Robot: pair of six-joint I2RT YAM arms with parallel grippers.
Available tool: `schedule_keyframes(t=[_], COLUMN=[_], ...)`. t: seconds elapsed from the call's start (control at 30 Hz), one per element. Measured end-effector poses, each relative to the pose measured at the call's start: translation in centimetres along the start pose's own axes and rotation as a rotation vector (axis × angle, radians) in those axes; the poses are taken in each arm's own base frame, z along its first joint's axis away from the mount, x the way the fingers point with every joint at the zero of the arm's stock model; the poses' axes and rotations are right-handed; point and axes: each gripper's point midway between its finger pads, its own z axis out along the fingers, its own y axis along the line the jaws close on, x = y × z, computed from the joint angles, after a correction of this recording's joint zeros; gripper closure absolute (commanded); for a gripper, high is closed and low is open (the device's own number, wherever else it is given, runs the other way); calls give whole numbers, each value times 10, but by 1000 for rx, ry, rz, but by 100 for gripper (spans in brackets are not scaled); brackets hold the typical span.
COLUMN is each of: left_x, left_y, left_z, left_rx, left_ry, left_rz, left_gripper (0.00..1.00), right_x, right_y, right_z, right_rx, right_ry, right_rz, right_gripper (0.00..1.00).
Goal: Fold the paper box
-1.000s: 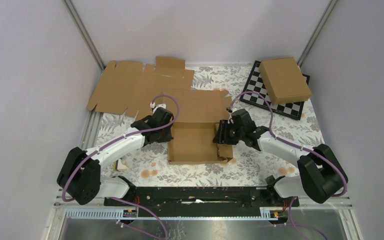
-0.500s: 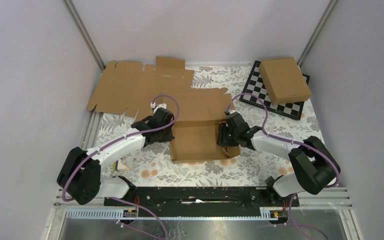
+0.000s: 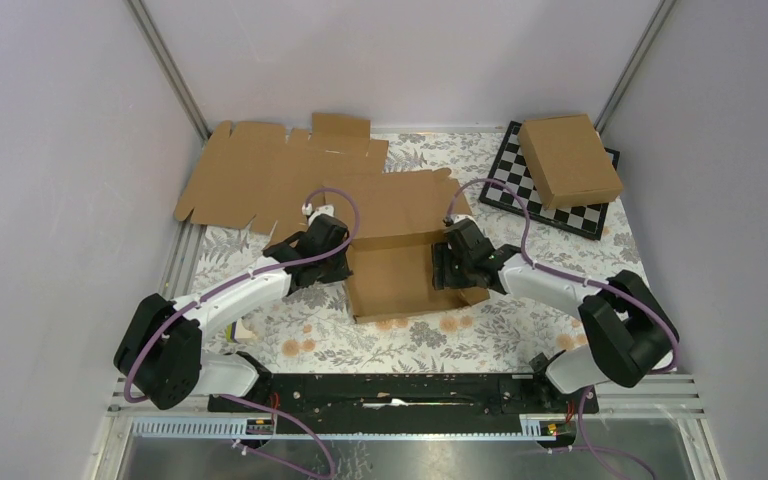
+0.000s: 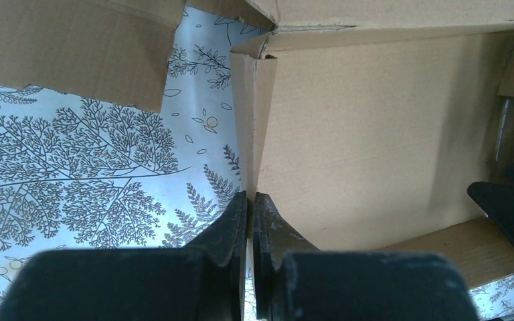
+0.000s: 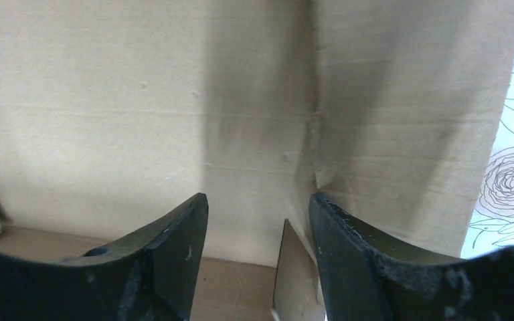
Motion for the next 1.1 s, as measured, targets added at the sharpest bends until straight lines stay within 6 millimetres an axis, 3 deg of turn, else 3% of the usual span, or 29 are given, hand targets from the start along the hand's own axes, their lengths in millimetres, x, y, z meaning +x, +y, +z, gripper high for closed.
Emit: schedule_keyframes(t=[0.1, 0.3, 0.4, 0.5, 0.6, 0.73, 0.9, 1.1], left_x=[0, 1, 5, 7, 8, 7, 7, 7], left_y=[1, 9, 14, 15, 16, 18, 23, 24], left_z=[0, 1, 2, 3, 1, -1, -4, -4], left_rx=[-7, -37, -48, -50, -45, -34, -30, -31], left_ry=[0, -2, 7, 8, 6, 4, 2, 2], left_rz=[1, 8, 14, 14, 16, 12, 6, 16], left_gripper=[100, 100, 100, 100, 100, 100, 100, 80], right_x=[-8, -40, -56, -63, -67, -49, -22, -11], right_y=[12, 21, 16, -3, -33, -67, -67, -68], right_z=[-11, -56, -75, -85, -86, -78, -64, -47], right_rx=[-55, -103, -85, -43, -18, 0, -25, -29], right_ry=[-8, -117, -180, -212, -233, -212, -128, -99], right_rz=[-13, -38, -45, -11, 84, 223, 246, 267], right_gripper=[28, 1, 1, 0, 1, 2, 2, 7])
